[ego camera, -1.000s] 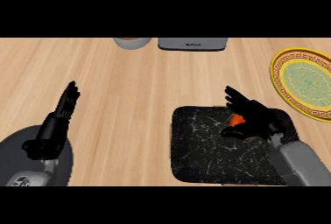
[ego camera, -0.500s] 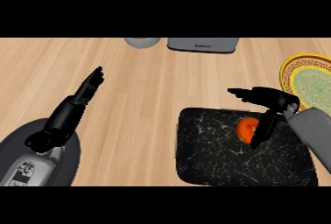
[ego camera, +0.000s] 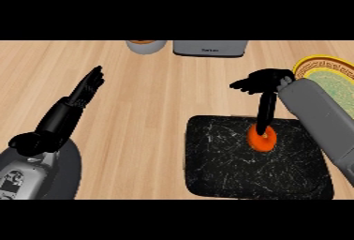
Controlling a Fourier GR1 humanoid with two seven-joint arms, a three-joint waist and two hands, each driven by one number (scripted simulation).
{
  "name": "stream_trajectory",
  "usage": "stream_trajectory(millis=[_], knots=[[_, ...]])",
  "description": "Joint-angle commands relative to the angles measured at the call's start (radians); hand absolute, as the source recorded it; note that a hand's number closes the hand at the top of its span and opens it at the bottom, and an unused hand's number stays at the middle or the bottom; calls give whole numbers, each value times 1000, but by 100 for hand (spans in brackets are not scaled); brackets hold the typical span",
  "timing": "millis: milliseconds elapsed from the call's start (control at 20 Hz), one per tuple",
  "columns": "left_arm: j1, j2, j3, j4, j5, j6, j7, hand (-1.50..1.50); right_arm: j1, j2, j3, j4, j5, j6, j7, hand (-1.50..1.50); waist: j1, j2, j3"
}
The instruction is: Pick the squash from the tray and place it in the plate
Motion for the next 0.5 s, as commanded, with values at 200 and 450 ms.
stream_trajectory(millis=[200, 450], knots=[[51, -15, -10, -70, -19, 5, 31, 0, -163, 60, -54, 262, -84, 290, 182, -150, -10, -6, -1], [0, -21, 10, -64, -12, -2, 77, 0, -266, 23, -18, 356, 0, 366, 161, -150, -9, 0, 0]])
